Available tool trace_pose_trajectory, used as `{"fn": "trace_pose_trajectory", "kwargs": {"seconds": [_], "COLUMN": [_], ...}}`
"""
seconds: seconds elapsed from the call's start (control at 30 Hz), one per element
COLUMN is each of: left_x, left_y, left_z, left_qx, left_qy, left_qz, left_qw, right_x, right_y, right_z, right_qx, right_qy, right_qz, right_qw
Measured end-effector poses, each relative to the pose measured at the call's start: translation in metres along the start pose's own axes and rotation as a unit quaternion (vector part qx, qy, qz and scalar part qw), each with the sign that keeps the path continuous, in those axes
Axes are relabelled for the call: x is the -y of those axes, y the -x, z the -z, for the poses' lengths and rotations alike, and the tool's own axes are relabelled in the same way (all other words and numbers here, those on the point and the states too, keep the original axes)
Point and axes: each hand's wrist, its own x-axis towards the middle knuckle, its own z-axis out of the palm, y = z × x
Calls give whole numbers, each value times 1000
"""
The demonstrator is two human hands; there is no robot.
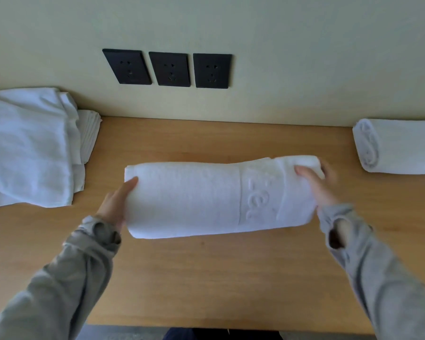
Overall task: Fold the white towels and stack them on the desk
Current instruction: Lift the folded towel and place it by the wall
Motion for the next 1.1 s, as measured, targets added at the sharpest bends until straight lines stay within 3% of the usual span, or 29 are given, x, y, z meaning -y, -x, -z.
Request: {"fn": "trace_pose_trajectory", "kwargs": {"seconds": [0.1,0.27,0.43,0.73,0.83,0.9,0.97,1.03,1.1], "left_x": [11,15,8,19,16,11,2,-5,0], "left_y": [-20,-43,-71,-105,-100,-90,-72,-49,-28], "left_z": [-16,-27,-39,-48,-51,-50,-57,-81,-115], "left_qx": [-113,-183,-201,-212,-232,-279,-302,-230,-89], "left_qy": [-119,-218,-293,-316,-337,-359,-409,-475,-566], "left_qz": [28,-61,-102,-116,-116,-155,-274,-398,-431], "left_qw": [986,957,929,918,905,877,816,750,697], "right_x": [-2,-19,-38,-65,-62,-59,-53,-47,-39], "right_y": [-23,-55,-75,-91,-93,-91,-90,-88,-83], "right_z": [-26,-52,-67,-80,-86,-90,-93,-95,-93], "right_qx": [-3,-2,0,-57,-63,-68,-79,-89,-104], "right_qy": [42,108,174,214,276,349,411,458,489], "right_qz": [-10,-38,-83,-94,-111,-109,-92,-54,10], "right_qw": [999,993,981,971,953,928,904,883,866]}}
